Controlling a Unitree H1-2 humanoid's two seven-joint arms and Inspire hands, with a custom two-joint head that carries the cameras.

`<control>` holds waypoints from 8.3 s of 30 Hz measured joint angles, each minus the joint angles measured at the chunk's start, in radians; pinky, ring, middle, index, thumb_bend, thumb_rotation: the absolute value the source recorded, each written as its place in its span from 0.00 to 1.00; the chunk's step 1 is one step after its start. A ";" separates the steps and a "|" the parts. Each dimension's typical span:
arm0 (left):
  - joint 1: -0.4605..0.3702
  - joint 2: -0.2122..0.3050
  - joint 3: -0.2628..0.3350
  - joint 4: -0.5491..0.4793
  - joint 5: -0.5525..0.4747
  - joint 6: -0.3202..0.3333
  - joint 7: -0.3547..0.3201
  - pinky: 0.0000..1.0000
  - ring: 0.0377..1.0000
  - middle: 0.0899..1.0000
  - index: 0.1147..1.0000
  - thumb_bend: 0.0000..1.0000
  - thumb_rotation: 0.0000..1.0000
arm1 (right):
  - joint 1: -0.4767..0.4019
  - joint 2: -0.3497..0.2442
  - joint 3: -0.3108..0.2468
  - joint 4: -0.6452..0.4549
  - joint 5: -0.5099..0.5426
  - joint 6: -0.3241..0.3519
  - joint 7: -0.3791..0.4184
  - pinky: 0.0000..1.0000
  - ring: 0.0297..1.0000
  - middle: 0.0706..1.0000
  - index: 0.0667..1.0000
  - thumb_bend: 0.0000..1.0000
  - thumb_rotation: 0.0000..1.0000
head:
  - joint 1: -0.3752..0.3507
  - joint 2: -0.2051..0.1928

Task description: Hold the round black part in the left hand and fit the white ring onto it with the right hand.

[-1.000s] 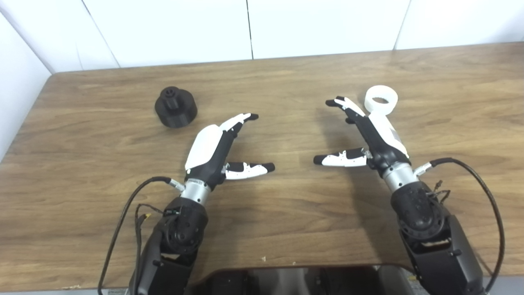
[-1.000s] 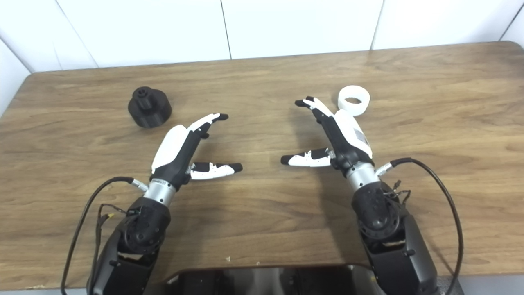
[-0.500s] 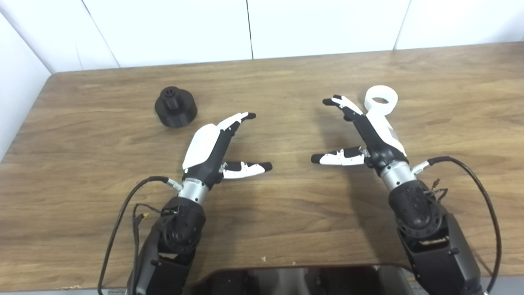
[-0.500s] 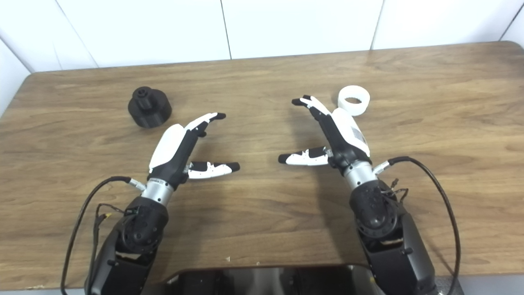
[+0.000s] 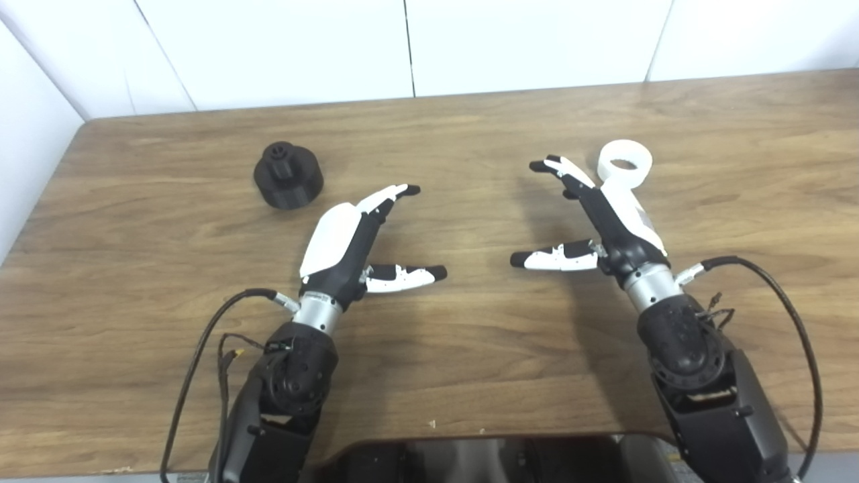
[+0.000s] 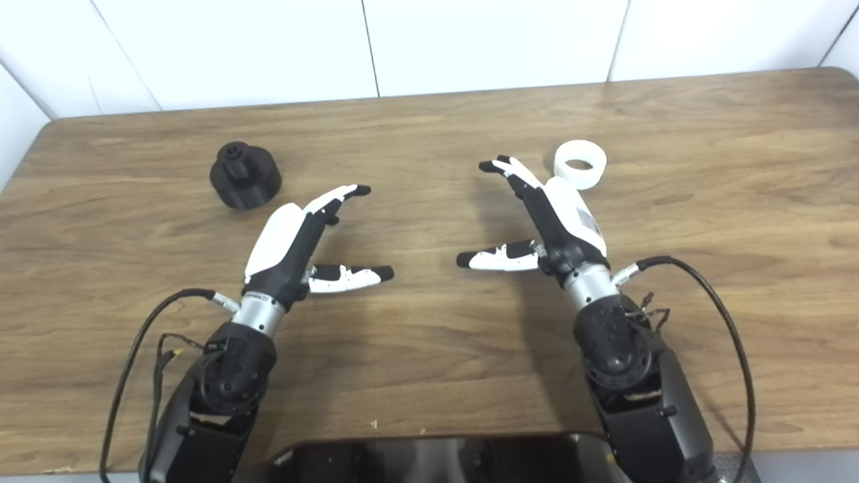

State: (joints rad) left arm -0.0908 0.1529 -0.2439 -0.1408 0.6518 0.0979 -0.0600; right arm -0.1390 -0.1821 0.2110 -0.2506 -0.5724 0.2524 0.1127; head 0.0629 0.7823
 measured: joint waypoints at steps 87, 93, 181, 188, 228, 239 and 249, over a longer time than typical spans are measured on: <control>-0.082 0.015 0.171 -0.002 0.199 0.228 0.109 0.97 1.00 1.00 0.86 0.96 0.47 | -0.002 -0.052 -0.038 0.011 0.075 -0.041 0.000 0.75 0.89 0.93 0.85 0.84 0.17 | 0.232 -0.055; -0.104 0.047 0.194 0.012 0.211 0.251 0.134 0.96 1.00 1.00 0.92 1.00 0.48 | -0.003 -0.057 -0.038 0.011 0.072 -0.041 0.000 0.77 0.90 0.94 0.85 0.84 0.17 | 0.235 -0.055; -0.370 0.216 0.021 0.554 0.117 0.163 0.255 1.00 1.00 1.00 0.60 0.89 0.29 | 0.022 -0.077 -0.081 -0.058 0.055 -0.036 0.023 0.75 0.89 0.94 0.83 0.85 0.15 | 0.169 -0.012; -0.371 0.215 0.022 0.558 0.093 0.133 0.284 1.00 1.00 1.00 0.57 0.87 0.26 | 0.022 -0.077 -0.081 -0.057 0.057 -0.036 0.024 0.75 0.89 0.94 0.83 0.85 0.17 | 0.173 -0.014; -0.127 0.169 -0.048 0.157 0.046 0.037 0.149 0.99 1.00 1.00 0.53 0.91 0.22 | 0.012 -0.066 -0.090 -0.057 0.037 -0.035 0.024 0.73 0.88 0.94 0.83 0.85 0.20 | 0.092 0.009; -0.034 0.154 -0.072 0.024 0.047 -0.006 0.082 1.00 1.00 1.00 0.53 0.92 0.26 | 0.011 -0.061 -0.087 -0.057 0.021 -0.035 0.021 0.76 0.89 0.94 0.84 0.83 0.22 | 0.026 0.021; 0.016 0.141 -0.083 -0.047 0.058 -0.043 0.025 0.98 1.00 1.00 0.53 0.92 0.33 | 0.010 -0.032 -0.084 -0.060 0.000 -0.033 0.019 0.77 0.90 0.94 0.84 0.83 0.23 | -0.064 0.032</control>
State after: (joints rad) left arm -0.0746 0.2944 -0.3266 -0.1875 0.7096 0.0548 -0.0350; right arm -0.1291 -0.2143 0.1265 -0.3103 -0.5725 0.2196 0.1313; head -0.0014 0.8145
